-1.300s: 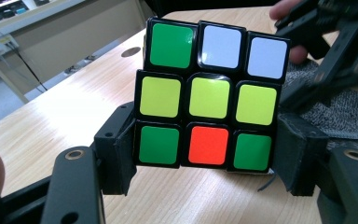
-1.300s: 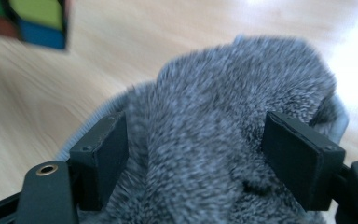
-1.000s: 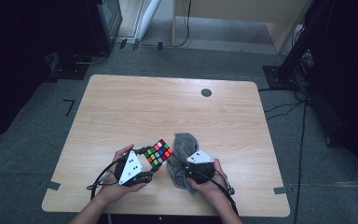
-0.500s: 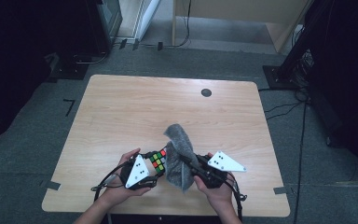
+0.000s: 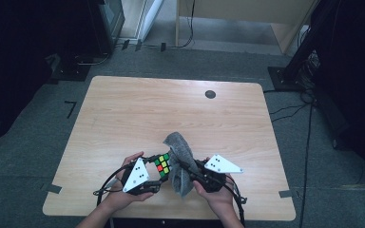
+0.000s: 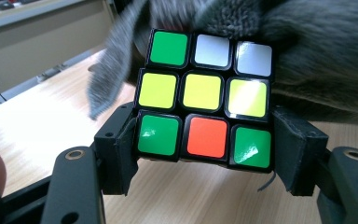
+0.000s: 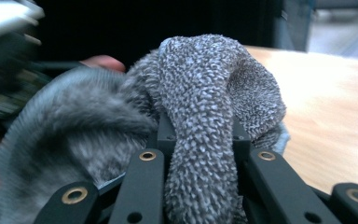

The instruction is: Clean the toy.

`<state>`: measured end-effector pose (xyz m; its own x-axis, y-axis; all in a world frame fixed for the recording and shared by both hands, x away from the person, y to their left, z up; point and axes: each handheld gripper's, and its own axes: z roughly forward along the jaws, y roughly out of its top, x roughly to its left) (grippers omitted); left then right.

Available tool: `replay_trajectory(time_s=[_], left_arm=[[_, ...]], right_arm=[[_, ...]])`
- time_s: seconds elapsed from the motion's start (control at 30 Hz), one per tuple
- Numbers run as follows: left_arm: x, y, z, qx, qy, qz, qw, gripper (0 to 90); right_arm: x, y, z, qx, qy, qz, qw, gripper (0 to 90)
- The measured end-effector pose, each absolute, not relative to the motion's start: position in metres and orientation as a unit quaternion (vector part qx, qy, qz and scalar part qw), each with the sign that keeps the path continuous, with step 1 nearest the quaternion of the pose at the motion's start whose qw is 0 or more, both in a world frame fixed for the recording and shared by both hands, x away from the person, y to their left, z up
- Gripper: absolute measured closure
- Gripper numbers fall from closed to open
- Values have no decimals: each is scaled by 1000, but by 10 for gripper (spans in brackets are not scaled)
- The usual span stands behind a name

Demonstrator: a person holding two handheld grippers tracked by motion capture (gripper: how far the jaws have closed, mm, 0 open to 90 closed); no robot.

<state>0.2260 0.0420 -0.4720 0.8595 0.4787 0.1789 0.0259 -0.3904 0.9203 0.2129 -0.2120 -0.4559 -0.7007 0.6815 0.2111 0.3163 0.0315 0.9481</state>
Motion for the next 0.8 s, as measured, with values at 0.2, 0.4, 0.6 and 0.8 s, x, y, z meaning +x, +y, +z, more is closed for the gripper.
replay_trajectory(time_s=[0.2,0.4,0.6,0.8], left_arm=[[223,43,-467,798,151,215,543,338],[224,44,-466,795,152,209,549,337],[222,46,-464,791,148,208,557,338],[224,48,-463,788,153,205,560,337]], right_arm=[[209,-213,-452,353,691,611,158,753],[217,-219,-458,376,698,591,151,748],[212,-216,-452,359,693,606,152,745],[219,-222,-461,391,695,583,152,747]])
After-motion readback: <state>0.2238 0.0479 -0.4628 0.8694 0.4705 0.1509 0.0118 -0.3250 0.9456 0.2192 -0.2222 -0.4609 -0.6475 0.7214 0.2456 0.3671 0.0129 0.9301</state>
